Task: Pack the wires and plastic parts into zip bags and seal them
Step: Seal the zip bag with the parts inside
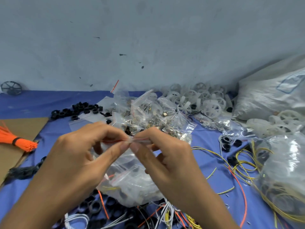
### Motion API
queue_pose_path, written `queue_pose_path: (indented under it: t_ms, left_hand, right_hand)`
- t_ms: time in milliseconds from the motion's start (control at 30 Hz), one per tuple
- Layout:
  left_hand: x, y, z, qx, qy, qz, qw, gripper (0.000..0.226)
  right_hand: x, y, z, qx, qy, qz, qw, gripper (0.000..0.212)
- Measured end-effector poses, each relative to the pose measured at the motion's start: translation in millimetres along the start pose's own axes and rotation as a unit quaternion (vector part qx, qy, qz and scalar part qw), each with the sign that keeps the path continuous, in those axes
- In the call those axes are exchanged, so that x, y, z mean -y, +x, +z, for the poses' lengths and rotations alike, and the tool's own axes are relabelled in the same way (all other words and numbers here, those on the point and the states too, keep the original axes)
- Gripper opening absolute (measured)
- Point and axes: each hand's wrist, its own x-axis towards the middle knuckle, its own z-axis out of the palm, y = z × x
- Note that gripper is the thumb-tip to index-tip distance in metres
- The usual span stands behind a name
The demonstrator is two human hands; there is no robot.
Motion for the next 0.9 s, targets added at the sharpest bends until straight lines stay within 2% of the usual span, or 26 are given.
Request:
queue_pose_path:
  t_ms: [133,533,900]
  left_hand:
    - [6.2,-0.3,4.7,0.001,0.01,-0.002,1.0,0.024]
    - [2.3,5.0,23.6,-0.025,-0.002,0.021,0.999,0.004]
    - [6.4,5.0,31.5,-0.019,0.01,0.029,0.999,0.004]
  right_hand:
    - [-1.1,-0.4,2.5,-0.001,-0.017,0.01,1.0,0.009]
    - [-13.9,2.1,-5.5,-0.004,0.0,0.027,1.0,0.005]
    - [-14.1,3.9,-5.5,-0.007,-0.001,0.029,1.0,0.008]
